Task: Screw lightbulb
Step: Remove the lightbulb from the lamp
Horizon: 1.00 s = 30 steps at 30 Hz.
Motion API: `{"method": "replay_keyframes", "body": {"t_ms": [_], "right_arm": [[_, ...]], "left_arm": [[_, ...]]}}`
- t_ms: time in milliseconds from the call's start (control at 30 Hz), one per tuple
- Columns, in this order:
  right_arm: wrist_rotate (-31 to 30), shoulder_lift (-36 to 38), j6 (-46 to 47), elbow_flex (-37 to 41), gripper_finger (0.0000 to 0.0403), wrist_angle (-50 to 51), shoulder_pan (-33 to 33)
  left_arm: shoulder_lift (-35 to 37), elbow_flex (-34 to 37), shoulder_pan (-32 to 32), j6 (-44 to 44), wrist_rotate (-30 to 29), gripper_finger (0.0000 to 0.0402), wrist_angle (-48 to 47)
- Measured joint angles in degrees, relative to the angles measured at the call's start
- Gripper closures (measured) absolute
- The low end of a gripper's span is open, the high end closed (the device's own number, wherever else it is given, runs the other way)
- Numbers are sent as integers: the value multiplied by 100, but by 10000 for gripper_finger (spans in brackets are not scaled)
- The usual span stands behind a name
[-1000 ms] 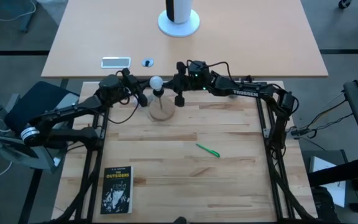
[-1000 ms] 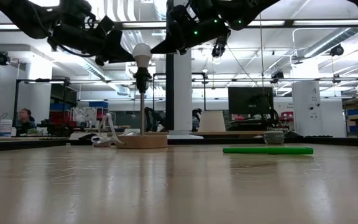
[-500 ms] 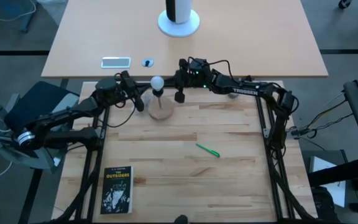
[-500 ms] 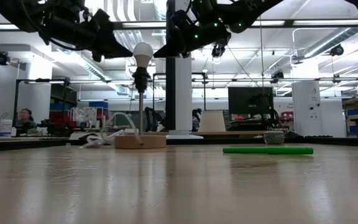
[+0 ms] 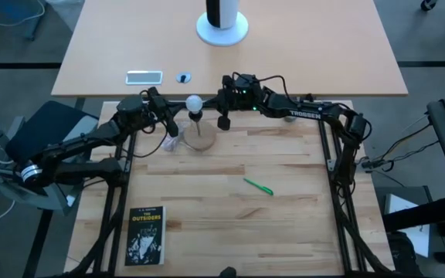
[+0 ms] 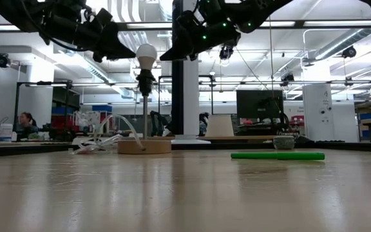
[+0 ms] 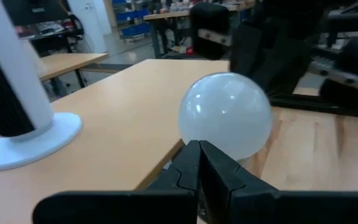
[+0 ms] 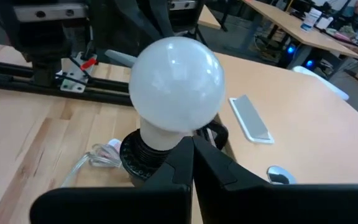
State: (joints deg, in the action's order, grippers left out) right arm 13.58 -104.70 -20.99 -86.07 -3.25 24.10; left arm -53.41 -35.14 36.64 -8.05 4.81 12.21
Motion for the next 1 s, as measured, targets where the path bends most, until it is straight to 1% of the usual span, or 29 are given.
{"method": "replay_keyframes", "body": {"t_ms": [100,233,600,767,1000], "right_arm": [[12,37,-42,3,403,70,-9],[215,39,-133,8,403,84,-32],[252,29,-114,10,403,-340,-28],[224,-8,-7,9,403,-348,2],[196,-25,-8,11,403,-364,0]], "left_arm": [[4,0,0,-20,-344,401,19],[-28,-2,0,-91,-402,401,189],[-90,-2,7,-138,130,402,183],[-19,-2,-15,-112,281,402,37],[110,-2,-24,-44,324,401,-92]]}}
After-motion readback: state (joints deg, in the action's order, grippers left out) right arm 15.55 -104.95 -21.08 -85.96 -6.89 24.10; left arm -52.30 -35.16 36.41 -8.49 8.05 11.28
